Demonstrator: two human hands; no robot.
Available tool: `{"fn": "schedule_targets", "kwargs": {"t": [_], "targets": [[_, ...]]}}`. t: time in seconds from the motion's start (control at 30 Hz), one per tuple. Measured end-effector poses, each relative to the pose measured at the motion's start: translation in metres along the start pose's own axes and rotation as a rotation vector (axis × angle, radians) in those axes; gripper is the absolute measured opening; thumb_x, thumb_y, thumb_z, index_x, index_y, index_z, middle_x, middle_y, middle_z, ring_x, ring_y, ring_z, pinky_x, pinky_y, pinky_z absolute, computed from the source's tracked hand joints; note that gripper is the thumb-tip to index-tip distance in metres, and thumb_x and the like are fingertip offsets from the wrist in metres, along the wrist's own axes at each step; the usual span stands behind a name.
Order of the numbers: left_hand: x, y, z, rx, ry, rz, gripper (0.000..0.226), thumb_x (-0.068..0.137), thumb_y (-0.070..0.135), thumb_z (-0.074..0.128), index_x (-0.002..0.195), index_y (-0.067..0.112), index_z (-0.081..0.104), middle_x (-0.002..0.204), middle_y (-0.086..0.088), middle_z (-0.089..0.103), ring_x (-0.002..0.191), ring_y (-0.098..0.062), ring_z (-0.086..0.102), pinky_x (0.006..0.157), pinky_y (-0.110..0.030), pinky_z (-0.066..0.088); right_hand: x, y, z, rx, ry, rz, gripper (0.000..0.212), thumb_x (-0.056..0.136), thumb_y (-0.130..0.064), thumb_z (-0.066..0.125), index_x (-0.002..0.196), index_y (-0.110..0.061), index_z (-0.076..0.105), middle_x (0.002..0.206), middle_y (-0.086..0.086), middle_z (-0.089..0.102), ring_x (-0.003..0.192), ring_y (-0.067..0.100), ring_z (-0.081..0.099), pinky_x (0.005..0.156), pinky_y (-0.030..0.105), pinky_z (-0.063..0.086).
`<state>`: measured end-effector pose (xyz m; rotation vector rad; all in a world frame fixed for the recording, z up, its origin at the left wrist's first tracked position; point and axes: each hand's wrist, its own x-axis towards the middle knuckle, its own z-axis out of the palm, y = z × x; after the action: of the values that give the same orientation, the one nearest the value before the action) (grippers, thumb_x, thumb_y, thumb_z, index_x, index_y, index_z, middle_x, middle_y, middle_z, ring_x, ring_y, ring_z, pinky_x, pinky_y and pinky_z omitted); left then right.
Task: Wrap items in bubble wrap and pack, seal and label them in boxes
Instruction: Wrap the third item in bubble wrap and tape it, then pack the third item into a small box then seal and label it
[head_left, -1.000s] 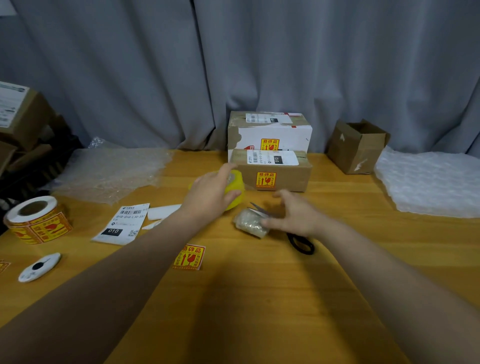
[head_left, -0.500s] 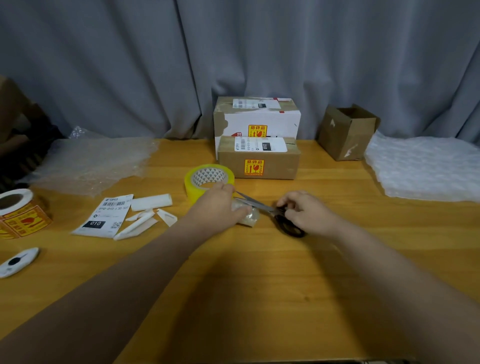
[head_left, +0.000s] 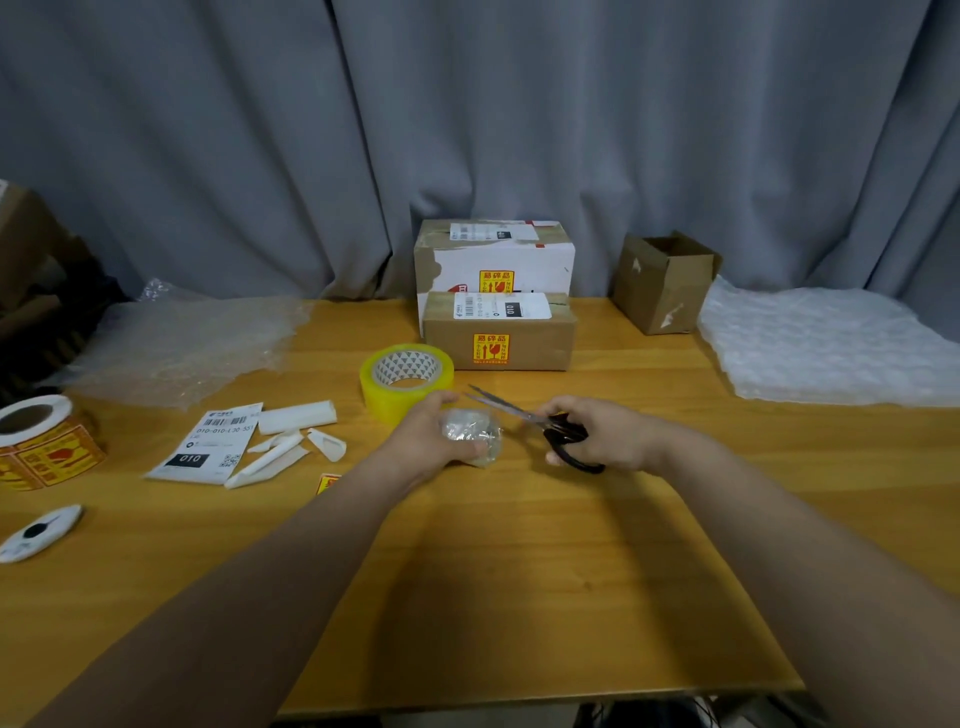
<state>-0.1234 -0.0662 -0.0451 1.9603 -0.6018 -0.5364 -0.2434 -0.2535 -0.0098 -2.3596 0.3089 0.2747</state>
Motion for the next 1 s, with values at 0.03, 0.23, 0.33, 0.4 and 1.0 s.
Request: {"fn": "schedule_targets", "kwargs": {"t": [0.03, 0.23, 0.33, 0.4, 1.0], "targets": [[0.000, -0.001, -0.001, -0.016, -0.012, 0.006, 0.065, 0.072, 0.010, 0.080, 0.128, 0.012, 0.047, 0.102, 0.002, 0.057, 0.082, -0.003, 0.053, 0.057, -0.008, 0.042, -0.002, 0.001, -0.002, 0.022, -0.022, 0.017, 0.053, 0.082, -0.029, 0.074, 0.125, -0.026, 0.044, 0.100, -0.002, 0.056, 0.088, 0.014, 0.055, 0.075, 0.017, 0.045], [-0.004, -0.002, -0.007, 0.028, -0.040, 0.030, 0.047, 0.073, 0.017, 0.080, 0.102, 0.017, 0.043, 0.092, 0.000, 0.055, 0.074, -0.008, 0.050, 0.057, -0.017, 0.041, 0.001, 0.022, 0.003, -0.107, 0.120, 0.185, 0.070, 0.073, -0.052, 0.075, 0.129, -0.022, 0.044, 0.121, 0.003, 0.053, 0.111, 0.023, 0.051, 0.094, 0.033, 0.045], [-0.002, 0.003, -0.009, -0.051, 0.019, 0.049, 0.045, 0.075, 0.020, 0.078, 0.098, 0.021, 0.039, 0.097, -0.005, 0.057, 0.078, -0.013, 0.055, 0.064, -0.025, 0.047, 0.006, 0.021, 0.012, -0.262, 0.141, 0.216, 0.062, 0.084, -0.035, 0.069, 0.137, -0.019, 0.042, 0.134, 0.010, 0.046, 0.120, 0.026, 0.045, 0.096, 0.033, 0.043], [0.001, 0.014, -0.008, -0.214, 0.035, 0.035, 0.050, 0.078, 0.021, 0.076, 0.113, 0.022, 0.040, 0.108, -0.004, 0.058, 0.083, -0.015, 0.062, 0.066, -0.025, 0.053, 0.008, 0.013, 0.010, -0.288, 0.102, 0.187, 0.058, 0.090, -0.032, 0.061, 0.142, -0.017, 0.039, 0.140, 0.009, 0.044, 0.127, 0.026, 0.042, 0.102, 0.034, 0.040], [0.140, 0.126, 0.049, -0.145, 0.053, 0.308, 0.025, 0.095, 0.039, 0.051, 0.105, 0.021, 0.064, 0.092, 0.004, 0.068, 0.080, -0.006, 0.063, 0.065, -0.013, 0.047, 0.110, 0.090, -0.174, -0.466, 0.740, 0.442, 0.078, 0.091, -0.049, 0.052, 0.152, -0.021, 0.012, 0.160, 0.002, 0.008, 0.144, 0.038, 0.006, 0.115, 0.055, 0.011]]}}
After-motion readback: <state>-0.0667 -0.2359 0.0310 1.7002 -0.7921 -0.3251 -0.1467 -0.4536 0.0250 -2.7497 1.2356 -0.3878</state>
